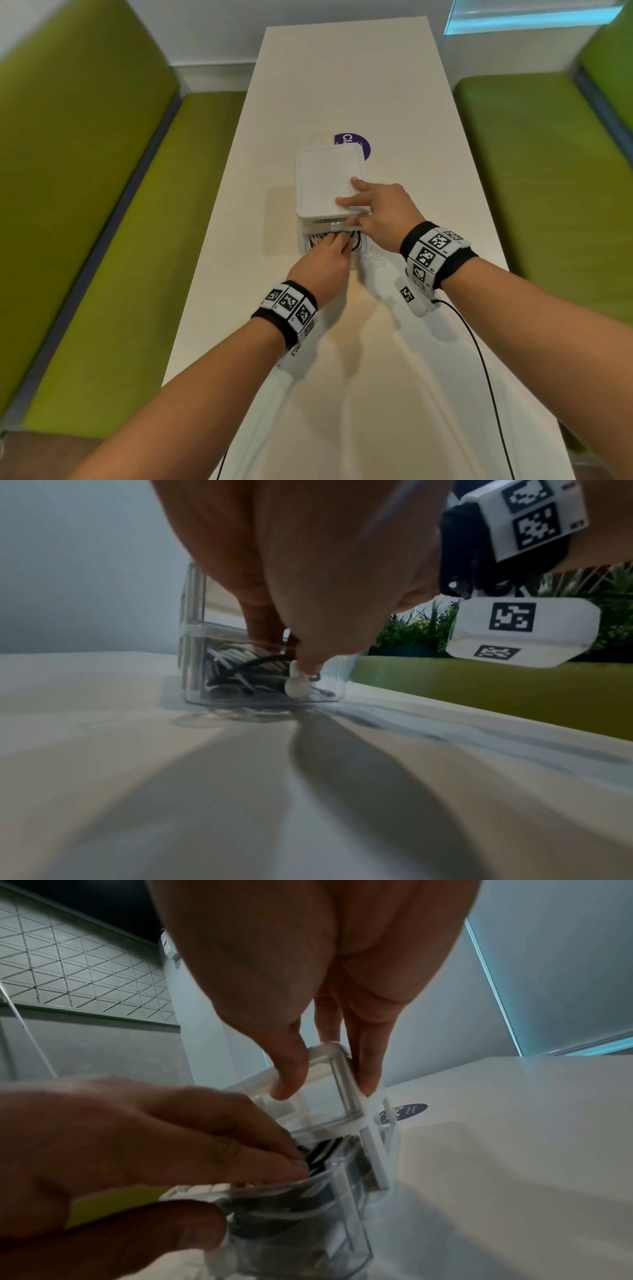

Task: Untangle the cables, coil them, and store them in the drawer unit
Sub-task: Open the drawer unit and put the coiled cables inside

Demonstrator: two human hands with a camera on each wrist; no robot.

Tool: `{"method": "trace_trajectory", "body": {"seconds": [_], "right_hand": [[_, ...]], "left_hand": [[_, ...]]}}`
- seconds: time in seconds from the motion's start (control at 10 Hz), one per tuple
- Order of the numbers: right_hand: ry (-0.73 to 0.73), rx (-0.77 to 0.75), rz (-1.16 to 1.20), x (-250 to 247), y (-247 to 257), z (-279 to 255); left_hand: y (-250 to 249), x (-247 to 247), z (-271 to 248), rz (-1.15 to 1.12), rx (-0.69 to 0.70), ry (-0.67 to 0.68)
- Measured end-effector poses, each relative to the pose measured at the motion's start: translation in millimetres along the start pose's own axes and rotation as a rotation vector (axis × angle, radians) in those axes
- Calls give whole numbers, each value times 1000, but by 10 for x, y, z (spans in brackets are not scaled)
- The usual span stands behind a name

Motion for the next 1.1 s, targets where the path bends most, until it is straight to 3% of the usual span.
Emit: {"method": "trace_trajectory", "body": {"seconds": [0.1, 0.2, 0.3, 0.5, 0.6, 1.1], "right_hand": [[-7, 4, 16, 12, -2, -11], [-8, 1, 6, 13, -7, -10], [-14, 4, -20, 25, 1, -2], [-20, 8, -24, 28, 19, -24], [-12, 19, -25, 33, 11, -36], [-70, -37, -10, 93, -17, -79]], "left_hand": [[9, -19, 4, 60, -12, -23], [-52, -133, -116, 70, 27, -169], [-71, -72, -247, -24, 4, -161], [-15, 248, -144, -138, -104, 64], [53, 327, -12, -58, -91, 169], [149, 27, 4, -218, -127, 122]]}}
Point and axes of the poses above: each hand's wrist, its own z-axis towards the middle knuckle, its own x-axis out of the palm, y = z × x, the point moved 5 cm from there along z, towards the middle knuckle, and after that the axes turned 5 degrees about -z, right-handed, at the moved point
